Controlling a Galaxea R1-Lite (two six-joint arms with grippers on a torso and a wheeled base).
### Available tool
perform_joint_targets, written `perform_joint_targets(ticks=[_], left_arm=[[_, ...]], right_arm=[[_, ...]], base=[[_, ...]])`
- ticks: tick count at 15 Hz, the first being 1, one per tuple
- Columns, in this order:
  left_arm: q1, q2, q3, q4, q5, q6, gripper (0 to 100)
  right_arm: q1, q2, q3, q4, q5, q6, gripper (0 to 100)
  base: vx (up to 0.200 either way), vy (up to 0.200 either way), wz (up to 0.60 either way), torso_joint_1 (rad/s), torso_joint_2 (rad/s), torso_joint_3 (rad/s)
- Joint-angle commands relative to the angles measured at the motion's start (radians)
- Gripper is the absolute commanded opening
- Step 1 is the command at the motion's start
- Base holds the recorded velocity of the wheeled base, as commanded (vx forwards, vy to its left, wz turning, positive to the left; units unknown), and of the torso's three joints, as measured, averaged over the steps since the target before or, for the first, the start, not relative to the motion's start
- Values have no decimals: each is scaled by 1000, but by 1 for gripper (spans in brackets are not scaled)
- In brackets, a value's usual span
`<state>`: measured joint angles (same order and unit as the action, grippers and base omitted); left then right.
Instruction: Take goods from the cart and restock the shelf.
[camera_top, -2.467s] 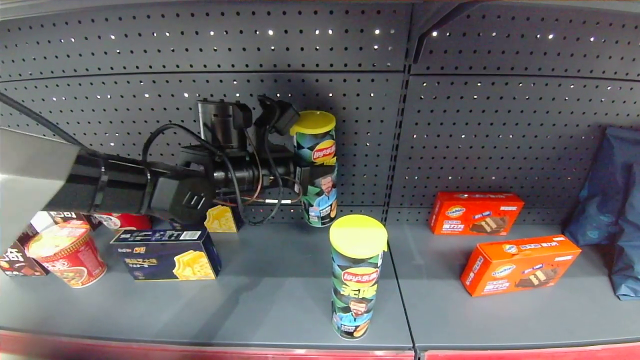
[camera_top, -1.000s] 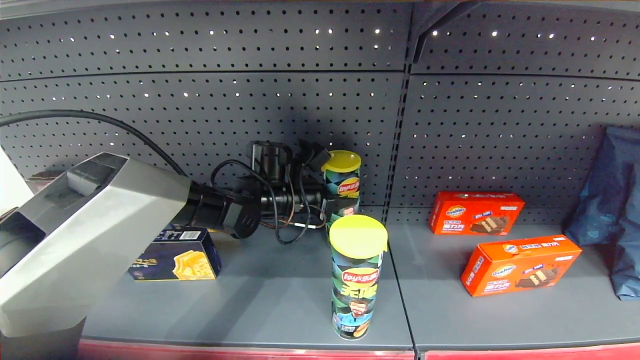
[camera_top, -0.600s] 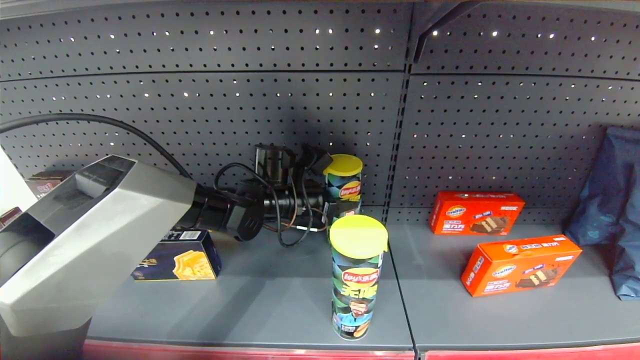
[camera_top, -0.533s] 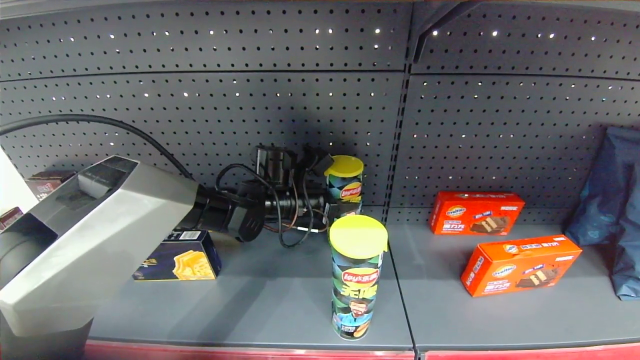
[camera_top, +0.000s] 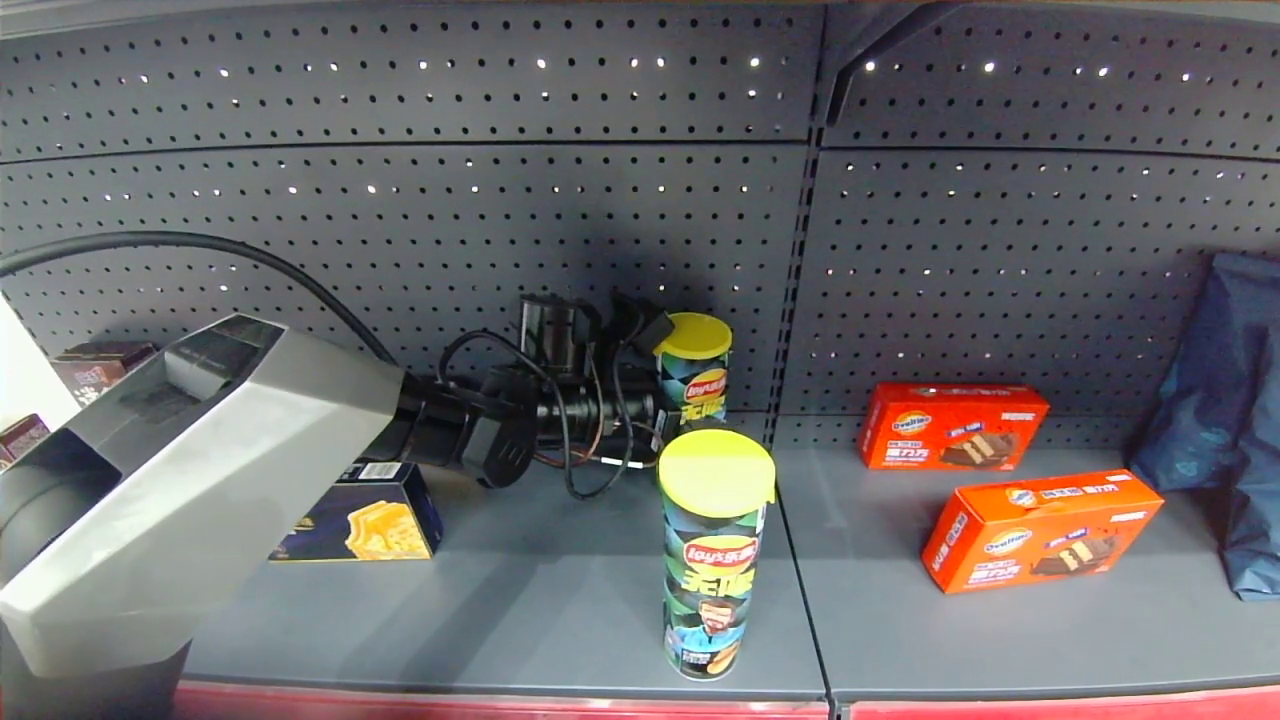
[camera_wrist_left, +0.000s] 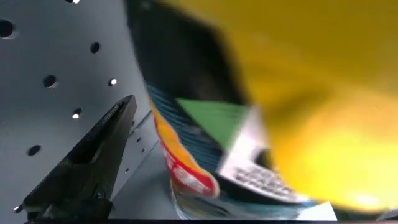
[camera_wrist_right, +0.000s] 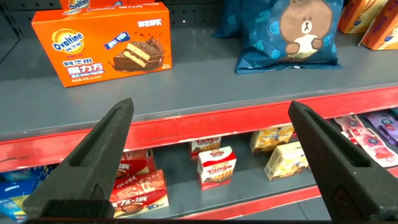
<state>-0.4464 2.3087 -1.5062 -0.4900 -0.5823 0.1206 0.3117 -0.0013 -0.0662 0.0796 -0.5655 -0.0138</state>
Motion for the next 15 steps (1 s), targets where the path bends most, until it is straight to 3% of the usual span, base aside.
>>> perform_joint_targets(ticks=[1, 6, 13, 15], left_arm=[[2, -11, 18, -2, -2, 1, 100], [17, -138, 156, -18, -2, 4, 100], [86, -307, 508, -242, -2, -3, 100], [106, -354, 586, -295, 2, -3, 100]], right_arm=[[0, 1, 0, 0, -1, 0, 100], [1, 1, 0, 0, 1, 0, 100], [1, 1, 0, 2, 3, -5, 100], [1, 1, 0, 2, 44, -5, 100]], base=[[0, 0, 0, 0, 0, 0], [0, 0, 0, 0, 0, 0], [0, 0, 0, 0, 0, 0], [0, 0, 0, 0, 0, 0]])
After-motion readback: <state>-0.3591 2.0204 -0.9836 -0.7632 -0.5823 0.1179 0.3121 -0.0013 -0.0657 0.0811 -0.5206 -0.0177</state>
